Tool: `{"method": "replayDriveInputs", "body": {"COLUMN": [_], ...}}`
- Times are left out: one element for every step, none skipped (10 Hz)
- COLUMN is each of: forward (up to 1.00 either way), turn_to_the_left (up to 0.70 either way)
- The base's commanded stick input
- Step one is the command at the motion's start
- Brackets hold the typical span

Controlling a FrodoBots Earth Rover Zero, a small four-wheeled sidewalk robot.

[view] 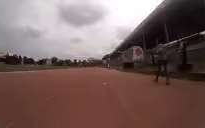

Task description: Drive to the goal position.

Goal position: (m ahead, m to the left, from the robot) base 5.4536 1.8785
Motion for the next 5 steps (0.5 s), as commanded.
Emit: {"method": "replayDriveInputs", "body": {"forward": [0.70, 0.70, 0.70, 0.70, 0.70], "turn_to_the_left": [0.00, 0.00, 0.00, 0.03, 0.09]}}
